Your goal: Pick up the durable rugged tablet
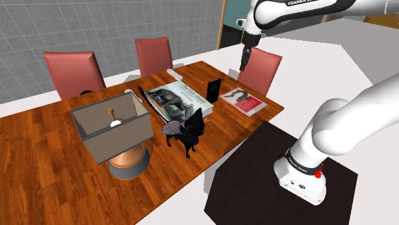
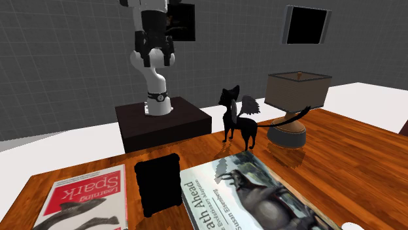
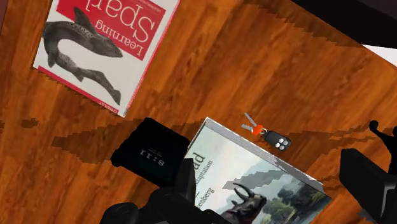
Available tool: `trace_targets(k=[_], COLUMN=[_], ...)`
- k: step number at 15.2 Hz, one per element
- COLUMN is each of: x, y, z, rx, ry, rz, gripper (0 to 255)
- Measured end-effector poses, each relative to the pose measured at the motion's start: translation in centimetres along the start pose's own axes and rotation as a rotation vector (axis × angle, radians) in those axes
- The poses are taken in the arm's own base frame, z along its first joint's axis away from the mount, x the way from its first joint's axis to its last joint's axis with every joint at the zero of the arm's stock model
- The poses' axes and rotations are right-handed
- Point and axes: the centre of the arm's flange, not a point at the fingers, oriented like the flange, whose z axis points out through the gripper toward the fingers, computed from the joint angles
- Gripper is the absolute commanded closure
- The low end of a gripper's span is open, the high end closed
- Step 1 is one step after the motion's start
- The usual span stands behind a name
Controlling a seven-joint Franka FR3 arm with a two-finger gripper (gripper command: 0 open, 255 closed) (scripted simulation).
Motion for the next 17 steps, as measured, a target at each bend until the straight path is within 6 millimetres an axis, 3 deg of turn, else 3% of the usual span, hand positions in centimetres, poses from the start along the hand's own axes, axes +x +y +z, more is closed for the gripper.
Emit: trace_targets(k=[11,17], x=[6.8,11.9], y=[9.2,12.0], z=[9.6,15.9], rx=[0.045,0.069], ry=[-0.051,-0.079], rz=[-0.440,-0.681], gripper=[0,0])
